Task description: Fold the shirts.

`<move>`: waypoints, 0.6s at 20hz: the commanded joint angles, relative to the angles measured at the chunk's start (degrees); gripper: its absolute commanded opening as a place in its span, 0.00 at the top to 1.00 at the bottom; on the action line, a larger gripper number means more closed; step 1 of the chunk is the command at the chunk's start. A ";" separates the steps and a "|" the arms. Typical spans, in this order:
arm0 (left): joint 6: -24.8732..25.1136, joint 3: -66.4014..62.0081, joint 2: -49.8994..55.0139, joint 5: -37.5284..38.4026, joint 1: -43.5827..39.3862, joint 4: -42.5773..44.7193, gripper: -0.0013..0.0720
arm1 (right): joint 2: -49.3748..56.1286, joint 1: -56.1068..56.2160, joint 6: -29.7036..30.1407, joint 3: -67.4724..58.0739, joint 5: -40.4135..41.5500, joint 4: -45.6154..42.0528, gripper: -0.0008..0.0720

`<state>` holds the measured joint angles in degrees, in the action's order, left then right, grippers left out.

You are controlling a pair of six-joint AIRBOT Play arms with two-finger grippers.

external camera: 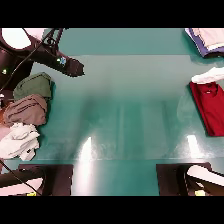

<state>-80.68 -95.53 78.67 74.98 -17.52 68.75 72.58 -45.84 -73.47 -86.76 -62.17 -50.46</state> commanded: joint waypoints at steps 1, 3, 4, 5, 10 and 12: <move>0.15 0.00 0.02 -0.09 -0.07 0.11 0.95 | -4.61 -1.29 -2.27 0.02 -3.28 -5.97 0.97; 1.20 0.00 0.02 -0.04 -0.07 0.13 0.95 | -6.08 -1.27 -5.64 0.11 -6.29 -12.90 0.97; 1.68 0.00 0.02 0.00 -0.07 0.15 0.95 | -6.78 -1.29 -6.71 0.72 -7.61 -15.41 0.97; 1.70 0.00 0.02 -0.02 -0.07 0.15 0.95 | -7.76 -1.29 -7.78 2.23 -8.74 -17.49 0.97; 3.43 0.00 0.02 0.02 -0.07 0.17 0.95 | -12.41 -1.29 -12.79 13.25 -15.96 -32.92 0.96; 4.35 0.00 0.02 0.02 -0.07 0.17 0.95 | -14.49 -1.29 -14.01 16.72 -17.03 -41.38 0.55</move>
<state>-77.60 -95.53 78.67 74.96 -17.56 68.93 60.66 -47.11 -84.62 -74.76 -75.77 -79.61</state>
